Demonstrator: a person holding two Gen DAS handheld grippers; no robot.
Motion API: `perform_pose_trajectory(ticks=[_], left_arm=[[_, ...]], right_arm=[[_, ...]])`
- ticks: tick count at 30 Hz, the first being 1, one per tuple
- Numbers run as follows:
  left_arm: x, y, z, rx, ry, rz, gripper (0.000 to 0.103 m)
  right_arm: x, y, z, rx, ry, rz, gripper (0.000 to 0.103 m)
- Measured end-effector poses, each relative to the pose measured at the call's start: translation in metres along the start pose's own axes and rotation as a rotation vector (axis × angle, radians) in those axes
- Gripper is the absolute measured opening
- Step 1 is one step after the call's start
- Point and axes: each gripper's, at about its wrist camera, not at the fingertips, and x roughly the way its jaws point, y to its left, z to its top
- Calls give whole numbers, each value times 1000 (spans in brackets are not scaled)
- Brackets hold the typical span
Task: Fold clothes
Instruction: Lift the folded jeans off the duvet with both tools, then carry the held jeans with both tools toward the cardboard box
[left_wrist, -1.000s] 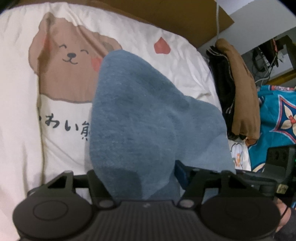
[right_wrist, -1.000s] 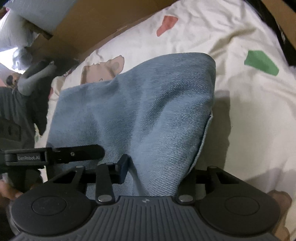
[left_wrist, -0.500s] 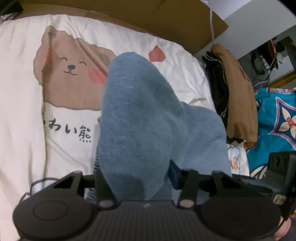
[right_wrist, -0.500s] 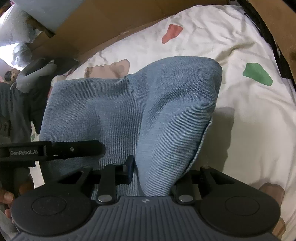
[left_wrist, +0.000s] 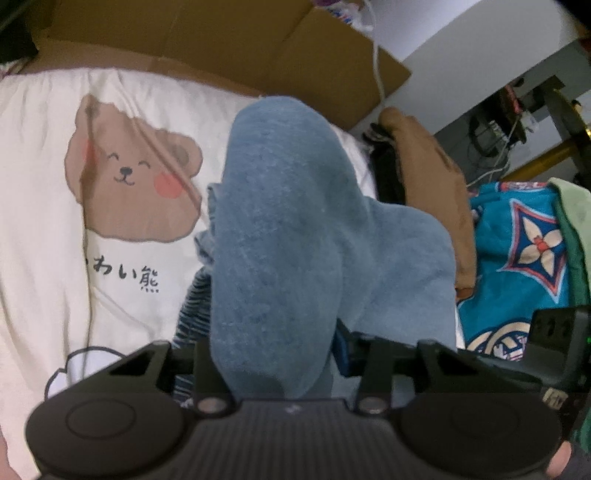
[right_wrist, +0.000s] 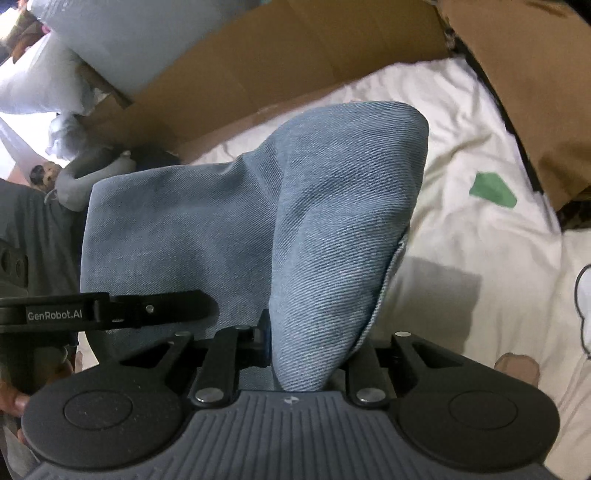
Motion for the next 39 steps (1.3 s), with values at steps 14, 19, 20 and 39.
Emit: perform_pose_trajectory(ticks=[14, 19, 20, 39], left_arm=[[-59, -64, 27, 63, -123, -52, 44], [-82, -97, 41, 119, -163, -88, 44], [-86, -104, 44, 131, -169, -94, 44], [-122, -215, 92, 293, -222, -175, 44]], right_arm=[[-85, 48, 40, -69, -122, -53, 21], [-130, 57, 55, -74, -204, -68, 21], [-138, 59, 57, -76, -217, -71, 21], [-262, 69, 102, -110, -436, -155, 21]])
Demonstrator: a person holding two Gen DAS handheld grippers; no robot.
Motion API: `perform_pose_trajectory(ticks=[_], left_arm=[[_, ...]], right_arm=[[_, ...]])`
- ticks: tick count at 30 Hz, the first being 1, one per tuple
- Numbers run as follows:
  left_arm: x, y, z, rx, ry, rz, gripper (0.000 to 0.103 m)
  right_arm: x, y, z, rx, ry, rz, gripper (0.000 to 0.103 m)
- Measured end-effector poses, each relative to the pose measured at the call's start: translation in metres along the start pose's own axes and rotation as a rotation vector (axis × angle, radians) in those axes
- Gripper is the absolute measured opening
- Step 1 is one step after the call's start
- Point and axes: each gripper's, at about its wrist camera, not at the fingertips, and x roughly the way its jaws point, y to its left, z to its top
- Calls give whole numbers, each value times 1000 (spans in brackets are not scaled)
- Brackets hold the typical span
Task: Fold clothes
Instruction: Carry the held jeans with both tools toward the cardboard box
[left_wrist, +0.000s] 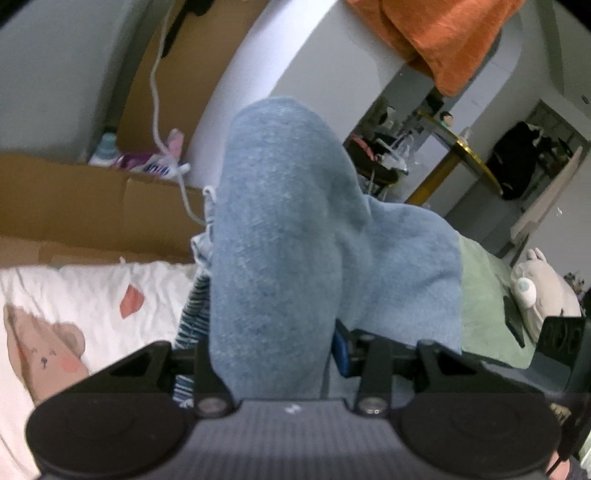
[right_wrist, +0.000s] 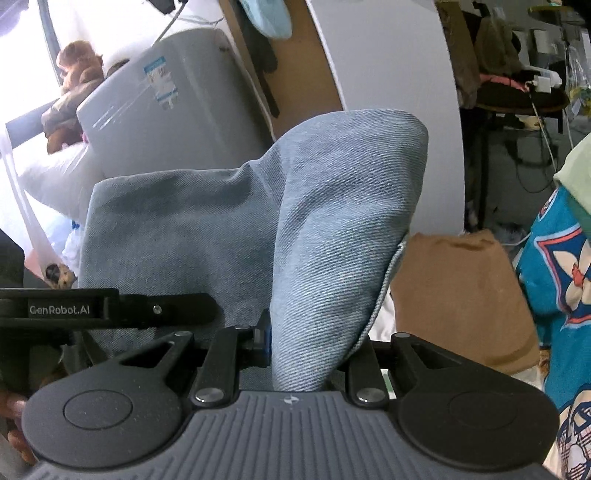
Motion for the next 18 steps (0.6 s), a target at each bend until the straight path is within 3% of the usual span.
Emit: perform_pose_trajectory(ticks=[9, 18], left_arm=[[27, -13, 28, 2, -26, -39, 44], [94, -15, 32, -73, 8, -88, 44]], right_arm=[[2, -23, 39, 12, -39, -18, 21], [24, -80, 55, 43, 12, -65, 21]])
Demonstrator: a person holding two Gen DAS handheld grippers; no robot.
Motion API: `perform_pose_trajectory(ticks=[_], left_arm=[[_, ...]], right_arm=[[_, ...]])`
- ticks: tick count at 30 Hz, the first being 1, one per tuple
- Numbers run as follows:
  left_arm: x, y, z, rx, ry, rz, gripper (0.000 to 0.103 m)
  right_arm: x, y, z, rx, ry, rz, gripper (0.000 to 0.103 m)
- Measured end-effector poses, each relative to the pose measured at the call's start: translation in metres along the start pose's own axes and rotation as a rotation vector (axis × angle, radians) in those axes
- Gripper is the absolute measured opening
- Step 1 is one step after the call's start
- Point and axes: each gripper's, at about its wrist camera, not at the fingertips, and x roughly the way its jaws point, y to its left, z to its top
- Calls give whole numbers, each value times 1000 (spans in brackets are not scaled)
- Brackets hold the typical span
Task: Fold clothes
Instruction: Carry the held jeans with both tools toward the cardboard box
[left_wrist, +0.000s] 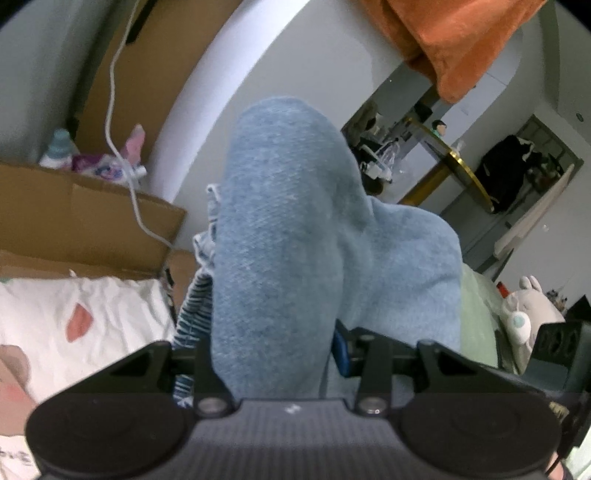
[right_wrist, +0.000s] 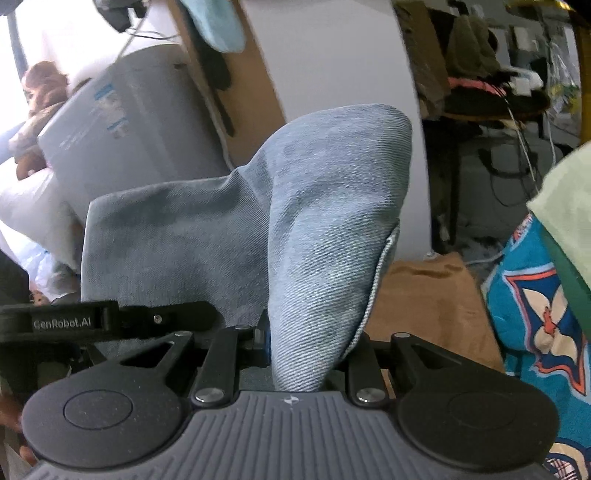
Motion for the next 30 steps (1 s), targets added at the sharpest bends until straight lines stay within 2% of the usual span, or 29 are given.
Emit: perform_pose_trajectory(ticks=[7, 14, 17, 22, 30], left_arm=[[62, -1, 5, -95, 47, -36, 44], [108, -4, 15, -142, 58, -48, 44], [125, -3, 20, -158, 60, -40, 44], [154, 12, 25, -247, 77, -33, 44], [191, 36, 20, -343, 123, 19, 44]], right_arm=[[23, -49, 17, 5, 50, -55, 21], [46, -84, 42, -29, 92, -84, 21], [61, -97, 51, -37, 106, -89, 21], [93, -120, 59, -19, 150, -77, 21], [148, -141, 54, -10, 237, -94, 21]])
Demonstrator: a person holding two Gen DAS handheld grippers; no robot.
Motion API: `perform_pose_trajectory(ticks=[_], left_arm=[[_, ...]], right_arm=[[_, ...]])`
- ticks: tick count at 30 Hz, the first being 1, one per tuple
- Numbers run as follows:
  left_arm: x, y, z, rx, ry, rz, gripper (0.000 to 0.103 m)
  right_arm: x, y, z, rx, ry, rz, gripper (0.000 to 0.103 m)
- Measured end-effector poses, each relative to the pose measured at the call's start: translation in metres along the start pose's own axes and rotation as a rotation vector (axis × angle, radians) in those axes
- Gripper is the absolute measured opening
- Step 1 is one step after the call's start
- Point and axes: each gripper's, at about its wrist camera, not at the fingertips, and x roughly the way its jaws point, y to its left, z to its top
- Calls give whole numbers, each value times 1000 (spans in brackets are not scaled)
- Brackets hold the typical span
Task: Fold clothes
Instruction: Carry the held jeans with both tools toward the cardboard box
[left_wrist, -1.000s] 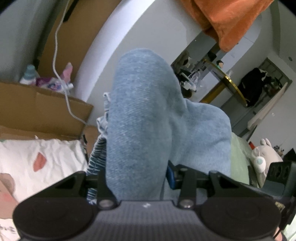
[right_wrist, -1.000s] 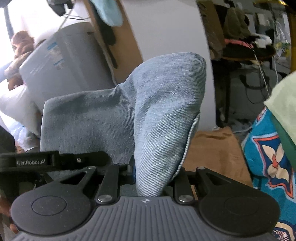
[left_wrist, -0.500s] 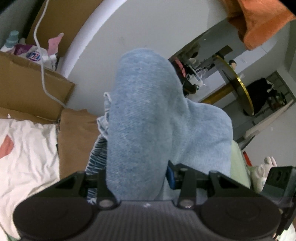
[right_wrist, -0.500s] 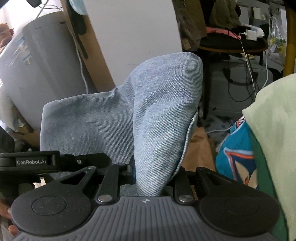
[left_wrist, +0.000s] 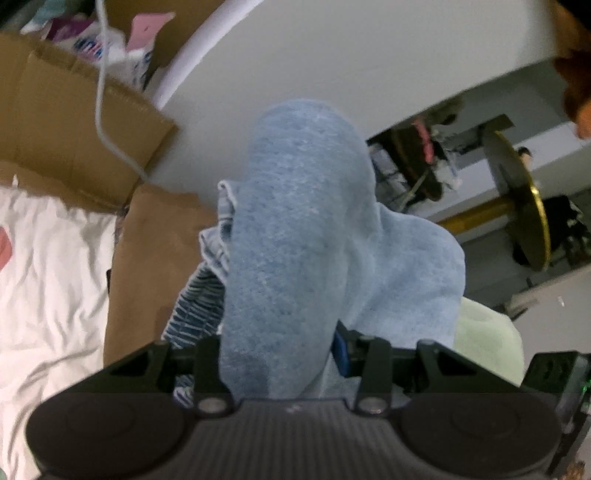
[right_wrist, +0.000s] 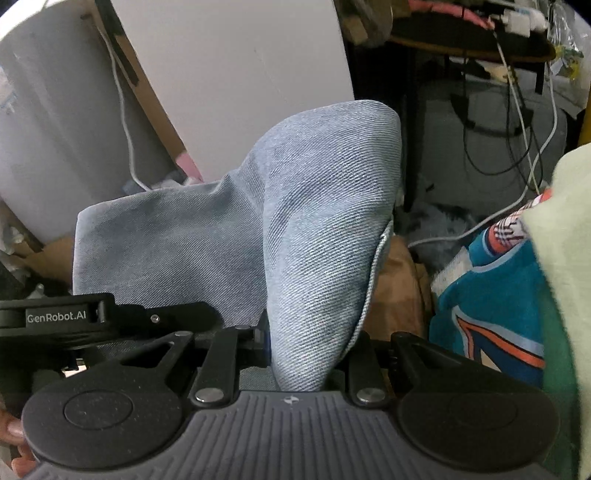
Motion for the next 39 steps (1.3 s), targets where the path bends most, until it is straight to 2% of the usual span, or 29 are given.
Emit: perform_pose_trajectory(ticks=[9, 14, 23, 26, 28, 31, 34, 35, 37, 39], left_arm=[[45, 30, 9, -91, 52, 45, 44], [69, 44, 16, -105, 82, 70, 44], [110, 68, 28, -79, 121, 130, 46], [114, 71, 37, -21, 156, 135, 49], [106, 70, 45, 5, 167, 135, 48], [84, 68, 57, 40, 154, 174, 49], [58, 52, 63, 176, 83, 296, 48], [50, 46, 64, 215, 56, 313, 48], [35, 32, 62, 281, 8, 316, 48], [30, 18, 58, 340, 5, 302, 45]], right_arm=[[65, -23, 16, 41, 107, -25, 21], [95, -33, 16, 81, 157, -32, 21], [144, -47, 12, 52, 164, -97, 24], [153, -52, 12, 28, 148, -99, 27], [152, -57, 13, 47, 132, -80, 29], [153, -57, 13, 27, 115, -79, 31], [155, -55, 11, 4, 98, -103, 36], [155, -56, 10, 7, 91, -112, 37], [155, -58, 9, 21, 79, -121, 39], [155, -60, 8, 44, 67, -124, 41]])
